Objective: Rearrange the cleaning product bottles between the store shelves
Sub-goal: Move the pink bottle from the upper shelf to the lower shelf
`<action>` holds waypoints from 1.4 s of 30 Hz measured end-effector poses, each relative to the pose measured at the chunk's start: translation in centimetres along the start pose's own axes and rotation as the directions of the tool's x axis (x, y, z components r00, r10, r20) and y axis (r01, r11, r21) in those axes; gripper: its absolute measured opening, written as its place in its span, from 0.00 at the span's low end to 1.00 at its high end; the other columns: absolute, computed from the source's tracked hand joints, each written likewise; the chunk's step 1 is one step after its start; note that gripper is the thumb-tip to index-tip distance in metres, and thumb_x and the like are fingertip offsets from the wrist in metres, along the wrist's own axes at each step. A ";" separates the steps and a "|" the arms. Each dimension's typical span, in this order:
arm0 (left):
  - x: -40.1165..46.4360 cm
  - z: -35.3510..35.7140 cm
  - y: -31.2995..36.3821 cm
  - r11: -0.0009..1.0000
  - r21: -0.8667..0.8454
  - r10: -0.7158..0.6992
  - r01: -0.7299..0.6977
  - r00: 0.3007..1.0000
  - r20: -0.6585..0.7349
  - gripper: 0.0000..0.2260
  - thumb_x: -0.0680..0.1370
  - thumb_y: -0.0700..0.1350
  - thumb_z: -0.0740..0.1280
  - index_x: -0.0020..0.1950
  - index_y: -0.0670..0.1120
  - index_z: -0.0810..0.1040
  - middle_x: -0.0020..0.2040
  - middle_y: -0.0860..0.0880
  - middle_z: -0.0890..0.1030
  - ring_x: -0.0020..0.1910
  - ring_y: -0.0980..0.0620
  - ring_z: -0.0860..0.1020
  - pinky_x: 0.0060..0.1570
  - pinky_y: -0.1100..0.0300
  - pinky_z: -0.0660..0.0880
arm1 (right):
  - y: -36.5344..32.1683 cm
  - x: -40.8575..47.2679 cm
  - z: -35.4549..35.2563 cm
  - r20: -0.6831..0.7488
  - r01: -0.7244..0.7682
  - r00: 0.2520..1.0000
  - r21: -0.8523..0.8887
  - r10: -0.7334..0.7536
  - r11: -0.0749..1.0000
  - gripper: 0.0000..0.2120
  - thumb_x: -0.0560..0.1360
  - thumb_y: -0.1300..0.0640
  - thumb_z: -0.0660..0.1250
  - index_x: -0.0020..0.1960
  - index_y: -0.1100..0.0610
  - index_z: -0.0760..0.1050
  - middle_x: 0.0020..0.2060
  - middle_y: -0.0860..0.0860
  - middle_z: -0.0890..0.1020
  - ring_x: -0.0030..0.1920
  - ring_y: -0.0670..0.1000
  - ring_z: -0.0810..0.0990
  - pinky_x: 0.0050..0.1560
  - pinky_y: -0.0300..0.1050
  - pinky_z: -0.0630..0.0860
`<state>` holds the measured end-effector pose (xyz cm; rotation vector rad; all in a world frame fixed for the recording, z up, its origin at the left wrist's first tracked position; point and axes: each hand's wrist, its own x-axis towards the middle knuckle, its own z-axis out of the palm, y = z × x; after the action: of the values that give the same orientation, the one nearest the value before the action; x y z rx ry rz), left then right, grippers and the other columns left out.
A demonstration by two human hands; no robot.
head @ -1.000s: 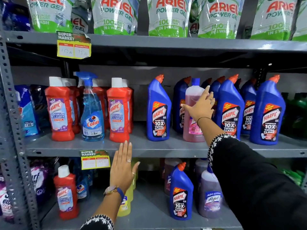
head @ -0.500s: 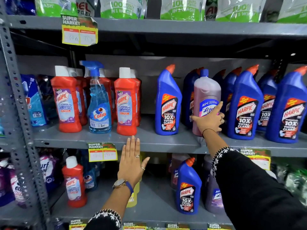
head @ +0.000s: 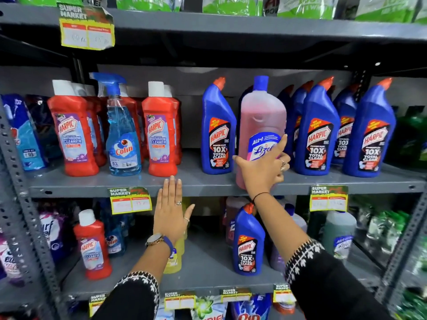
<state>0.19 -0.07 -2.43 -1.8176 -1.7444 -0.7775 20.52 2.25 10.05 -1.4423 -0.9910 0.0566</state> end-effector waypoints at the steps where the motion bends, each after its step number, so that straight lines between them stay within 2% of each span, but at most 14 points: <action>1: 0.0 0.0 0.0 1.000 -0.004 0.004 -0.004 1.000 0.000 0.33 0.77 0.57 0.50 0.74 0.36 0.54 0.74 0.36 0.56 0.73 0.38 0.55 0.70 0.44 0.56 | -0.2 -0.9 -0.2 -0.002 0.010 1.000 0.011 -0.010 1.000 0.63 0.52 0.40 0.79 0.75 0.46 0.43 0.63 0.60 0.66 0.62 0.62 0.66 0.60 0.65 0.65; 7: 0.2 0.0 0.0 0.996 -0.087 0.013 -0.015 0.999 -0.029 0.34 0.75 0.46 0.70 0.73 0.36 0.57 0.73 0.35 0.58 0.73 0.38 0.56 0.69 0.44 0.57 | 2.7 -7.9 -0.1 0.035 0.012 0.999 0.084 -0.015 0.996 0.63 0.50 0.42 0.79 0.74 0.43 0.43 0.64 0.61 0.67 0.64 0.59 0.63 0.60 0.64 0.65; 12: 0.2 0.2 -0.1 0.993 -0.121 0.003 -0.008 0.999 -0.041 0.34 0.76 0.45 0.69 0.74 0.37 0.54 0.74 0.37 0.55 0.74 0.41 0.51 0.71 0.46 0.53 | 9.5 -14.8 1.1 0.160 -0.036 0.987 0.096 0.020 0.995 0.63 0.50 0.44 0.81 0.75 0.48 0.46 0.66 0.64 0.66 0.64 0.54 0.60 0.64 0.56 0.61; 16: 0.3 0.7 -0.3 0.997 -0.073 0.031 -0.036 0.997 -0.071 0.33 0.76 0.44 0.68 0.74 0.36 0.53 0.74 0.35 0.57 0.73 0.39 0.54 0.70 0.45 0.53 | 14.0 -18.8 2.7 0.258 -0.133 0.959 0.034 0.120 0.991 0.65 0.49 0.49 0.83 0.75 0.52 0.48 0.66 0.64 0.67 0.65 0.56 0.62 0.66 0.61 0.60; 20: 0.3 1.6 -0.6 0.999 -0.028 0.042 -0.046 0.991 -0.124 0.30 0.78 0.49 0.59 0.74 0.37 0.51 0.74 0.38 0.53 0.73 0.40 0.54 0.70 0.46 0.53 | 17.0 -21.4 4.9 0.334 -0.258 0.910 -0.007 0.245 0.966 0.64 0.50 0.51 0.84 0.75 0.53 0.49 0.67 0.65 0.65 0.65 0.57 0.62 0.65 0.59 0.61; 23: 0.4 2.2 -0.8 0.999 0.014 0.040 -0.038 0.988 -0.147 0.30 0.79 0.51 0.54 0.75 0.38 0.49 0.74 0.39 0.51 0.73 0.42 0.51 0.71 0.46 0.51 | 18.9 -21.9 7.1 0.389 -0.224 0.891 -0.068 0.232 0.972 0.62 0.50 0.51 0.84 0.75 0.56 0.53 0.64 0.66 0.68 0.63 0.63 0.66 0.64 0.59 0.64; 27: 0.5 2.6 -0.9 0.998 0.043 0.047 -0.041 0.985 -0.168 0.29 0.78 0.51 0.54 0.74 0.39 0.49 0.73 0.40 0.50 0.73 0.42 0.50 0.72 0.48 0.47 | 20.1 -22.1 10.4 0.397 -0.192 0.889 -0.126 0.227 0.973 0.60 0.52 0.50 0.83 0.75 0.56 0.52 0.63 0.64 0.68 0.61 0.64 0.68 0.62 0.60 0.66; 32: 0.7 3.1 -1.0 0.997 0.071 0.056 -0.042 0.977 -0.207 0.29 0.78 0.51 0.55 0.74 0.39 0.50 0.73 0.40 0.52 0.73 0.42 0.50 0.72 0.51 0.43 | 22.0 -22.1 14.3 0.402 -0.216 0.881 -0.124 0.248 0.969 0.59 0.53 0.52 0.83 0.75 0.56 0.52 0.65 0.65 0.67 0.65 0.66 0.65 0.65 0.63 0.61; 35: 0.9 3.3 -1.1 0.996 0.076 0.059 -0.043 0.972 -0.228 0.29 0.78 0.51 0.55 0.74 0.39 0.50 0.73 0.40 0.52 0.73 0.41 0.51 0.72 0.52 0.40 | 22.2 -21.7 14.5 0.398 -0.356 0.840 -0.106 0.368 0.928 0.58 0.56 0.51 0.82 0.75 0.52 0.50 0.65 0.64 0.67 0.65 0.67 0.65 0.65 0.61 0.64; 36: 0.9 3.3 -1.1 0.996 0.079 0.059 -0.042 0.971 -0.231 0.29 0.78 0.51 0.55 0.74 0.39 0.51 0.73 0.40 0.52 0.73 0.41 0.51 0.72 0.53 0.40 | 22.2 -18.8 14.7 0.447 -0.398 0.820 -0.004 0.358 0.917 0.54 0.62 0.51 0.79 0.76 0.51 0.48 0.64 0.62 0.68 0.67 0.67 0.63 0.65 0.56 0.66; 38: 0.9 3.4 -1.0 0.995 0.087 0.061 -0.042 0.971 -0.233 0.29 0.78 0.51 0.55 0.74 0.39 0.51 0.72 0.40 0.52 0.72 0.40 0.51 0.72 0.53 0.40 | 21.6 -10.1 14.3 0.565 -0.504 0.753 0.164 0.338 0.848 0.36 0.78 0.53 0.63 0.76 0.59 0.45 0.58 0.54 0.71 0.72 0.65 0.59 0.55 0.40 0.73; 40: 0.9 3.4 -1.1 0.996 0.086 0.058 -0.039 0.970 -0.235 0.29 0.78 0.51 0.55 0.74 0.39 0.50 0.72 0.39 0.51 0.72 0.40 0.51 0.72 0.52 0.40 | 21.8 -2.8 15.4 0.530 -0.490 0.756 0.071 0.384 0.869 0.25 0.83 0.58 0.47 0.75 0.66 0.43 0.52 0.53 0.72 0.69 0.56 0.69 0.46 0.35 0.75; 41: 0.9 3.5 -1.1 0.996 0.083 0.058 -0.040 0.970 -0.235 0.30 0.78 0.51 0.55 0.74 0.39 0.49 0.73 0.39 0.51 0.73 0.40 0.51 0.72 0.52 0.40 | 21.8 -0.6 15.8 0.483 -0.517 0.761 0.050 0.433 0.854 0.23 0.83 0.60 0.43 0.74 0.68 0.44 0.56 0.57 0.73 0.66 0.54 0.73 0.49 0.35 0.74; 42: 0.9 3.5 -1.1 0.996 0.083 0.060 -0.042 0.970 -0.236 0.31 0.78 0.51 0.56 0.75 0.39 0.48 0.73 0.39 0.51 0.73 0.40 0.51 0.72 0.52 0.40 | 21.5 0.9 16.0 0.413 -0.589 0.746 0.042 0.523 0.807 0.22 0.83 0.61 0.43 0.74 0.69 0.45 0.64 0.61 0.70 0.67 0.55 0.72 0.58 0.37 0.67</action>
<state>-0.73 3.05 -4.36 -1.6373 -1.5465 -0.8568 22.83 19.64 -10.16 -1.5546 -0.7972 0.8838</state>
